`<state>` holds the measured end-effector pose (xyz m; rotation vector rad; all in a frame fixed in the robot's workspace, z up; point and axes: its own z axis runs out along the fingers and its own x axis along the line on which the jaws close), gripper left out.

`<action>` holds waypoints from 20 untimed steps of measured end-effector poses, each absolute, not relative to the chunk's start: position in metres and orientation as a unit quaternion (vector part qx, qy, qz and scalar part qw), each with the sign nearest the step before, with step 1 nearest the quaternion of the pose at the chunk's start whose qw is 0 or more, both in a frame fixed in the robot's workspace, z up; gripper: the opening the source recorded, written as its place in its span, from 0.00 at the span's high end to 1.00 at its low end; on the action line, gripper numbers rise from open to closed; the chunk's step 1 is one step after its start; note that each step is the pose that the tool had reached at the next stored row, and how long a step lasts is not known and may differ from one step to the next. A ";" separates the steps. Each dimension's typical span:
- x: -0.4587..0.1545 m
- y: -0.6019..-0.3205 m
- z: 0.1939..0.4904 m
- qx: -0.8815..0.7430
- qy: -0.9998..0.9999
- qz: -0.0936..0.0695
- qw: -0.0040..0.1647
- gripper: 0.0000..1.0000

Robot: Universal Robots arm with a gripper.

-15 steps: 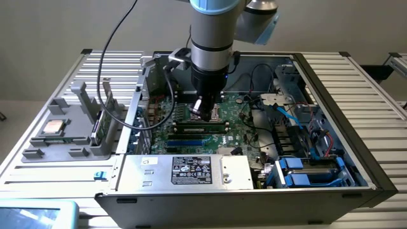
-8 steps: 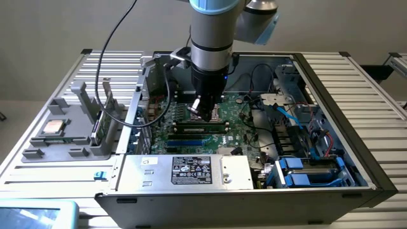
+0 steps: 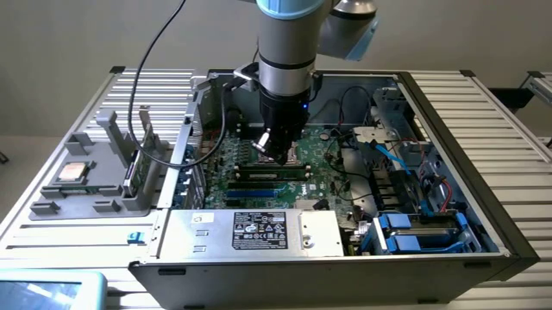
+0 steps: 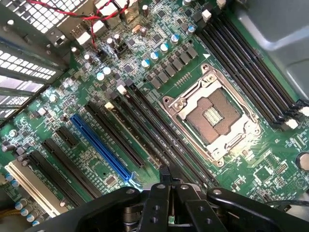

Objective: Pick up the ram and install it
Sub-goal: 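Press down the ram until it locks into place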

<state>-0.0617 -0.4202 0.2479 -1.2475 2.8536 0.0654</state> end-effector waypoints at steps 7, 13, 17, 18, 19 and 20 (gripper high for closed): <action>-0.062 -0.420 0.248 -0.366 0.930 0.016 0.012 0.91; -0.062 -0.420 0.248 -0.337 0.941 0.012 0.011 0.91; -0.062 -0.420 0.248 -0.319 0.948 0.008 0.009 0.91; -0.062 -0.420 0.248 -0.315 0.949 0.006 0.009 0.91; -0.062 -0.420 0.248 -0.311 0.950 0.005 0.008 0.91; -0.062 -0.420 0.248 -0.306 0.952 0.004 0.008 0.91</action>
